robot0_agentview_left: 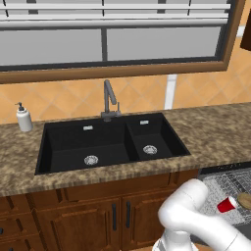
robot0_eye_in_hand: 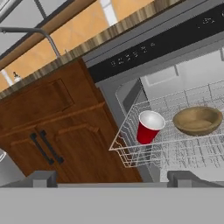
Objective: Pick up the cup and bowl from the counter, place them in the dishwasher, and close the dishwasher door.
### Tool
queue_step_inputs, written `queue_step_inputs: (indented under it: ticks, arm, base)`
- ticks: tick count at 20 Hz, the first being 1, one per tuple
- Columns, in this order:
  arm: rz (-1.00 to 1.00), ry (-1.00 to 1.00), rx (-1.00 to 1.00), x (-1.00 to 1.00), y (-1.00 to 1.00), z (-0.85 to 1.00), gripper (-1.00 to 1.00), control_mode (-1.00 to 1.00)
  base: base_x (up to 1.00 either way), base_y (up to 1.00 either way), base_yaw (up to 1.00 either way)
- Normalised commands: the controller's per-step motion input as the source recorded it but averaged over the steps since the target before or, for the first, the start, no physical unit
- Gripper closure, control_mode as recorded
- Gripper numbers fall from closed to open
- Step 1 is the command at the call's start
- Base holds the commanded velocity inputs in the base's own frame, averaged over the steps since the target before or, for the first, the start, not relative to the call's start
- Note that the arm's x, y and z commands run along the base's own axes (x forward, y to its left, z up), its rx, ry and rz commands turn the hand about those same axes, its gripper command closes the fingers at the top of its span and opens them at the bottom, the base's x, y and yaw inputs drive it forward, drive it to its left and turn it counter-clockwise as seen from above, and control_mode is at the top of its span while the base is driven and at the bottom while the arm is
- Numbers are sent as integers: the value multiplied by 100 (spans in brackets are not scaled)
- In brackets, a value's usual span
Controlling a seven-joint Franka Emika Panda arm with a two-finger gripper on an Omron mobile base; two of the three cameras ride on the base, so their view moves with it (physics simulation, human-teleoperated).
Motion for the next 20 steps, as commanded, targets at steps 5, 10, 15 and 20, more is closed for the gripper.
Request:
queue_step_inputs:
  ticks: [5, 10, 15, 20]
  arm:
    - [-5, -24, 15, -30, -23, -12, -100, -100]
    - [-18, -14, 11, -10, 0, -62, -100, -100]
    - [-7, -7, 11, -38, 10, -75, -100, -100]
    - [1, -5, 8, -38, 60, -76, -100, -100]
  base:
    - [0, 0, 0]
    - [0, 0, 0]
    - [0, 0, 0]
    - [0, 0, 0]
